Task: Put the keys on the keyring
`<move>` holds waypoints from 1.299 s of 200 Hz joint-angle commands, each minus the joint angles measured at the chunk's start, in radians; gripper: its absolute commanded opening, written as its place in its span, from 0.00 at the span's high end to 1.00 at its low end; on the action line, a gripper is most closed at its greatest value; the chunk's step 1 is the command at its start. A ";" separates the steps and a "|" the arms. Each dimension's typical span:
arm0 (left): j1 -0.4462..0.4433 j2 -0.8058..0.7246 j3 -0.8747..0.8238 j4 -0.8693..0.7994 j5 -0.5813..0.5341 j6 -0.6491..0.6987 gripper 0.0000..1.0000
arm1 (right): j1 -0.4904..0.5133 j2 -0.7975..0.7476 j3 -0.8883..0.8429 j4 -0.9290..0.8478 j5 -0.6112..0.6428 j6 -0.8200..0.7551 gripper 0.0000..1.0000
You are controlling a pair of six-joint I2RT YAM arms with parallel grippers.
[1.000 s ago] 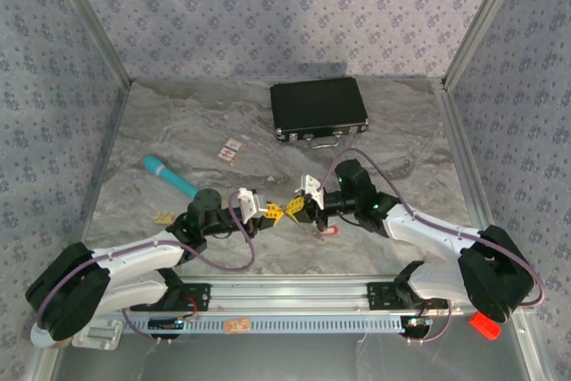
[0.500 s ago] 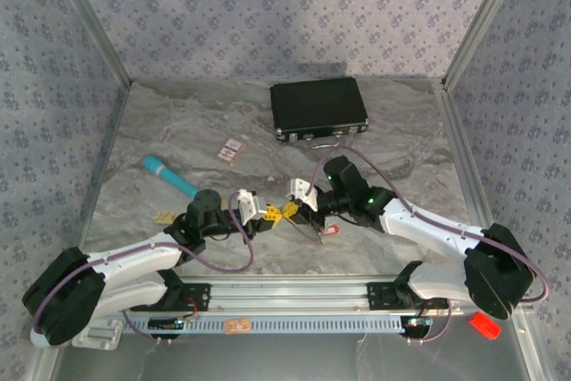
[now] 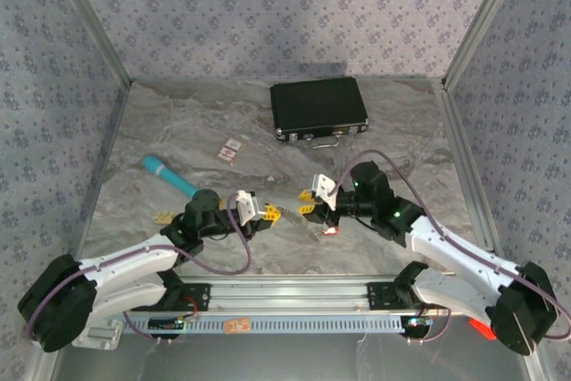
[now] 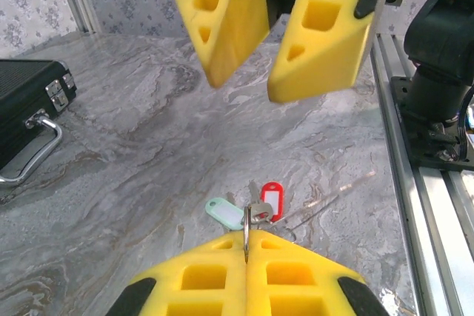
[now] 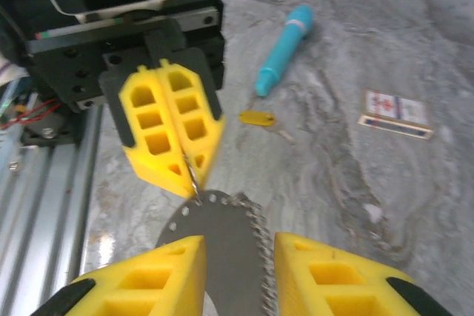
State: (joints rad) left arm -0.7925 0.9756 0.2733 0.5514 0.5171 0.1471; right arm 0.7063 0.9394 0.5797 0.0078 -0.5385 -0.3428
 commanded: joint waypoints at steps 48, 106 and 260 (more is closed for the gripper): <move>-0.004 -0.018 0.132 -0.133 -0.275 -0.083 1.00 | -0.006 -0.148 -0.002 0.000 0.354 0.176 0.69; -0.005 0.014 0.217 -0.190 -0.448 -0.199 1.00 | -0.001 -0.151 0.063 -0.089 0.449 0.240 0.69; 0.141 -0.251 0.580 -0.840 -1.022 -0.219 1.00 | 0.031 0.245 0.326 -0.122 0.465 0.564 0.74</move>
State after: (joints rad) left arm -0.7025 0.7753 0.7856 -0.1761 -0.3927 -0.0799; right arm 0.7074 1.0721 0.8265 -0.1127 -0.0803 0.0891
